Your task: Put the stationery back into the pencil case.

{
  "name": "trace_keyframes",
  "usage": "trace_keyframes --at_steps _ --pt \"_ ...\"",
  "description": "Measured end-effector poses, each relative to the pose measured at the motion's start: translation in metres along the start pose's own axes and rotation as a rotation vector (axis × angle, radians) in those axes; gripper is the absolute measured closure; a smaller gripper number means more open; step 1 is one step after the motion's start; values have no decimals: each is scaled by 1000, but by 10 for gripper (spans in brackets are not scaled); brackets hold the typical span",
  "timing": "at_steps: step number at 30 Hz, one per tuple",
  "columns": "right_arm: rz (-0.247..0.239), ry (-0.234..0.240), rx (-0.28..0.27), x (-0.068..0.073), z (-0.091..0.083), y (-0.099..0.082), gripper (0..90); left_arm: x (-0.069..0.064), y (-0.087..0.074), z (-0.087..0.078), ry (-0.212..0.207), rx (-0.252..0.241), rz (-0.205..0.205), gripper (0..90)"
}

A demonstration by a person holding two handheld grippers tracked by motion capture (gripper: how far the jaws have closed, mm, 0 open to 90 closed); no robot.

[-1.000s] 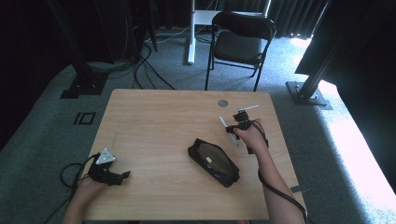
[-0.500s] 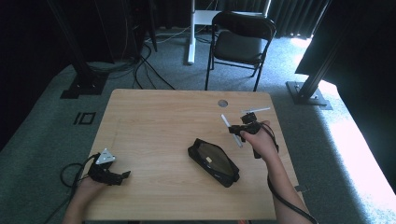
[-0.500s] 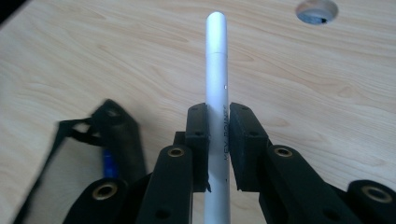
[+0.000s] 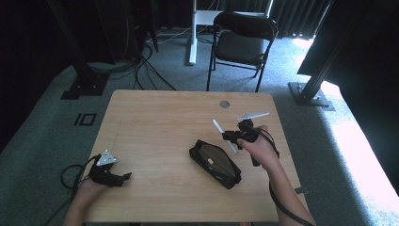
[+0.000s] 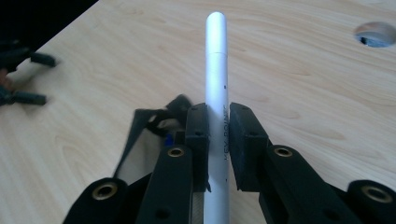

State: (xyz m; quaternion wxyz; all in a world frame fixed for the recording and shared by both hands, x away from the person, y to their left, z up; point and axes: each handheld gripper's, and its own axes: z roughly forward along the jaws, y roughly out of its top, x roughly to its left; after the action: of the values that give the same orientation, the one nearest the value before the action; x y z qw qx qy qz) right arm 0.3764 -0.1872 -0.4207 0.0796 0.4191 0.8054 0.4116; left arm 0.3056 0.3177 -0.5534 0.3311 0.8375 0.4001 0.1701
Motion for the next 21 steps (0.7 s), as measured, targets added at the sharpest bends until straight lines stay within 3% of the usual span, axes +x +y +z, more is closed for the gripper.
trace_keyframes --at_steps 5,16,21 --pt "-53 28 36 15 8 -3 786 0 0 0 -1 0 -2 21" --pt "-85 65 121 28 32 -18 786 0 0 0 0 0 0 21" --pt "-104 54 168 31 41 -26 786 0 0 0 0 0 -1 21"
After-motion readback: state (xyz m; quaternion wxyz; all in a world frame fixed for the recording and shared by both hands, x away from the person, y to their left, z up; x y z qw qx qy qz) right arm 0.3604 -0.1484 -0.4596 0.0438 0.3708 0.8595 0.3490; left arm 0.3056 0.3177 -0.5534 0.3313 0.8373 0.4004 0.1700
